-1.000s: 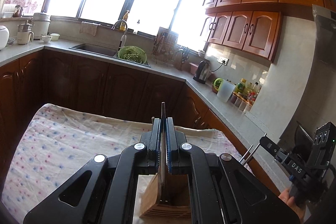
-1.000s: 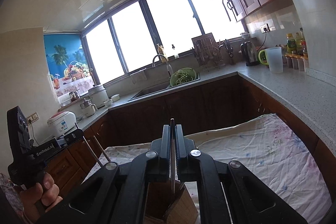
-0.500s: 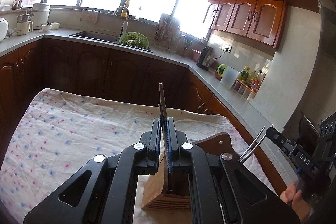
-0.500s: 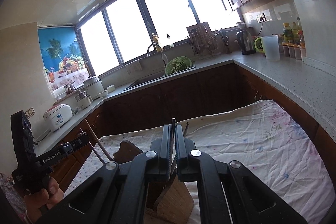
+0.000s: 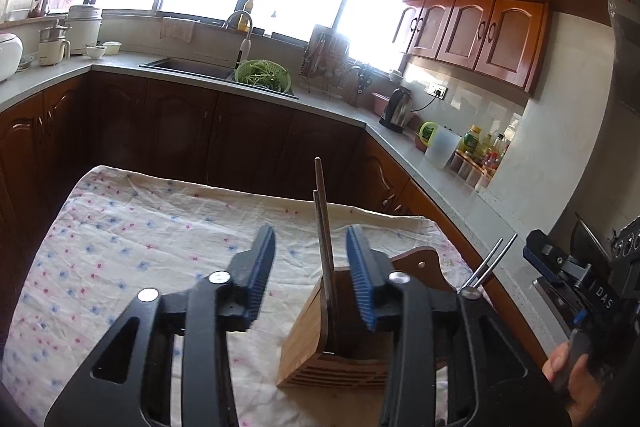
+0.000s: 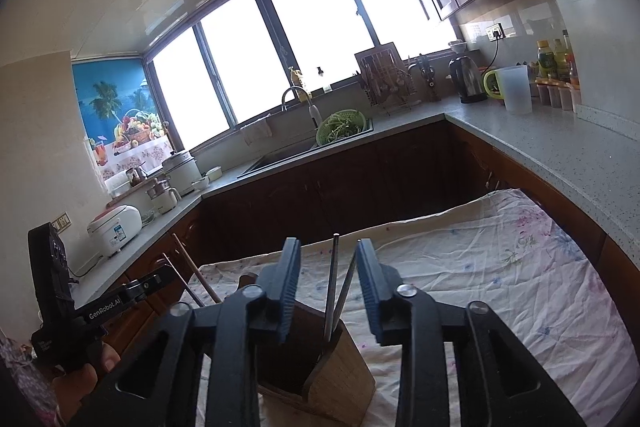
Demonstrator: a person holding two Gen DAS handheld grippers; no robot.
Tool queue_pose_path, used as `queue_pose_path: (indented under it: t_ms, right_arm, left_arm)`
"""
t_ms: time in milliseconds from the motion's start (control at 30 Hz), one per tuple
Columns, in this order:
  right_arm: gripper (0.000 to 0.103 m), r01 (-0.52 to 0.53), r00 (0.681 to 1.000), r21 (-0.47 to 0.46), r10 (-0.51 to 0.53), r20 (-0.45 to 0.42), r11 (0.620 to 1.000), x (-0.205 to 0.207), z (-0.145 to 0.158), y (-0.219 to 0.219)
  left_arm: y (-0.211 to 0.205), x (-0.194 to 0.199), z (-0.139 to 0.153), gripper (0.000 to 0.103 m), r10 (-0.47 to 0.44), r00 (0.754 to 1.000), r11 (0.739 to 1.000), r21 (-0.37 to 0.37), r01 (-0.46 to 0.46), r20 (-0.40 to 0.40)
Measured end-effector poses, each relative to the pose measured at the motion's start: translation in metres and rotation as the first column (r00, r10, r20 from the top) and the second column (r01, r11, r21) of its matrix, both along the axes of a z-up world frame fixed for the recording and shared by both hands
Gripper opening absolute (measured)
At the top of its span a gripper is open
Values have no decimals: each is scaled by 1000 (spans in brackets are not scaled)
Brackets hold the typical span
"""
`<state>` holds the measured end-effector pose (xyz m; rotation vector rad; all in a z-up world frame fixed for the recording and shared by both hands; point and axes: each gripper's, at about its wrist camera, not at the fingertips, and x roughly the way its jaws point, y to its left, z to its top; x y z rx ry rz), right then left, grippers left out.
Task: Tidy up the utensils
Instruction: 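Insert the chopstick into the holder and open the left tool while the right tool releases its utensil, then withdraw both open tools from the holder, then lower both open tools toward the chopsticks and fork on the cloth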
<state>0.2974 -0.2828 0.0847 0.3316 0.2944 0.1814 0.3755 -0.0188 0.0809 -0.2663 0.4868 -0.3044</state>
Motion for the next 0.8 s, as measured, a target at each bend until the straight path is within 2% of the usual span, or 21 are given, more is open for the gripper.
queue_pose_path:
  t_ms: [33,100,133,167,233,600,800]
  right_arm:
    - [64,-3,1000,12,3,15,1000,-5,2,-1]
    - [71,4,999,23,-5,37,1000,-15,7,-3]
    - [75,5,999,26,-6,43,1000,-19,9,-4]
    - [82,3,999,28,-5,47,1000,-24,10,-4]
    - [90,4,999,30,-5,49,1000,-33,12,-4]
    - [90,-50,999,4,50,-6,999,-90,-3,3]
    - [90,-53,997,-7,53,-47,999,-124,-17,2]
  left_arm:
    - [3,-5,1,66,17,1000,1000,0,-17,5]
    - [10,-16,3,78,47,999,999,5,-47,16]
    - [13,-21,4,87,64,998,998,13,-64,13]
    - [16,-26,4,92,79,997,997,22,-79,6]
    - [20,-36,2,93,84,996,996,29,-84,-2]
    - [32,-110,-9,93,91,995,993,84,-88,-42]
    - [36,-147,-21,94,91,992,993,78,-85,-82]
